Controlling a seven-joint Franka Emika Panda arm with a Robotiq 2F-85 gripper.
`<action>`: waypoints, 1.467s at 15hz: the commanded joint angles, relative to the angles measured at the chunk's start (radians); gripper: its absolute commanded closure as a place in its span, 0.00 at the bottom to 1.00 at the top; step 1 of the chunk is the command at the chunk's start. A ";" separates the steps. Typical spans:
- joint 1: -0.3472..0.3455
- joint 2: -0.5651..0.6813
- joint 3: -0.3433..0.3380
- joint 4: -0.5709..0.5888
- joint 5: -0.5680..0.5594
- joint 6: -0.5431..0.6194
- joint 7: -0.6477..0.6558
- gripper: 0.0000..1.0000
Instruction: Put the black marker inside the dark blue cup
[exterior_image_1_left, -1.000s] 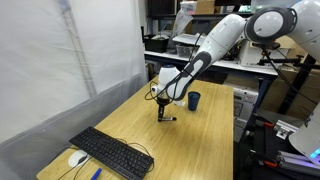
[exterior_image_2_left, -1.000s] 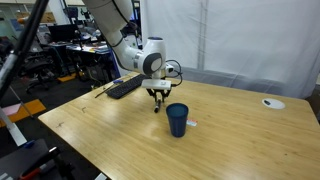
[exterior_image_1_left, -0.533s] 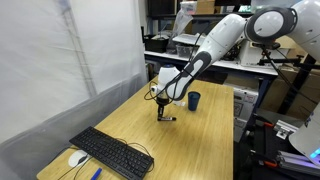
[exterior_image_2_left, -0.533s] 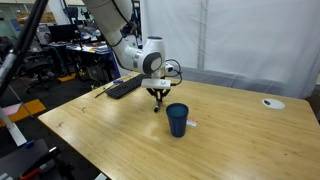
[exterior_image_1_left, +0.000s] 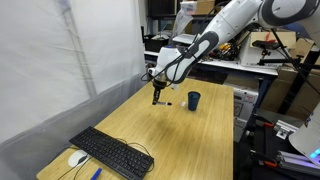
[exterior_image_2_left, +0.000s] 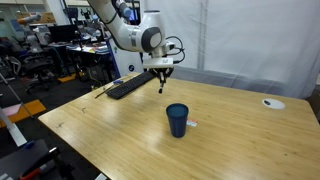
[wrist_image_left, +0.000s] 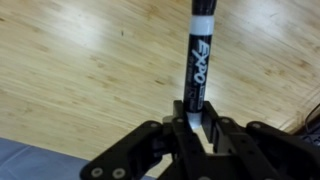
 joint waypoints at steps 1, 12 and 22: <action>-0.043 -0.122 0.009 -0.124 0.005 0.052 -0.030 0.95; -0.572 -0.233 0.444 -0.512 0.191 0.540 -0.322 0.95; -1.007 -0.182 0.723 -0.746 0.065 0.784 -0.296 0.95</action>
